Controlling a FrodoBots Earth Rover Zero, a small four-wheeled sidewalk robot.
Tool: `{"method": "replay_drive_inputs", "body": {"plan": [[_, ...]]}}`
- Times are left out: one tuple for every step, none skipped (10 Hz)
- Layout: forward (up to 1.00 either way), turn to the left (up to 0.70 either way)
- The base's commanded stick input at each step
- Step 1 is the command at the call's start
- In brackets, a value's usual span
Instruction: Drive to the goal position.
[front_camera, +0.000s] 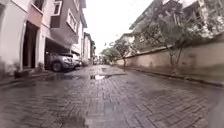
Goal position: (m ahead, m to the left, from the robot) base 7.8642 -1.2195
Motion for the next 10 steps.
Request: {"method": "replay_drive_inputs", "body": {"plan": [[0.50, 0.00], [0.50, 0.00], [0.50, 0.00], [0.50, 0.00], [0.50, 0.00], [0.50, 0.00], [0.50, 0.00], [0.50, 0.00], [0.50, 0.00], [0.50, 0.00]]}}
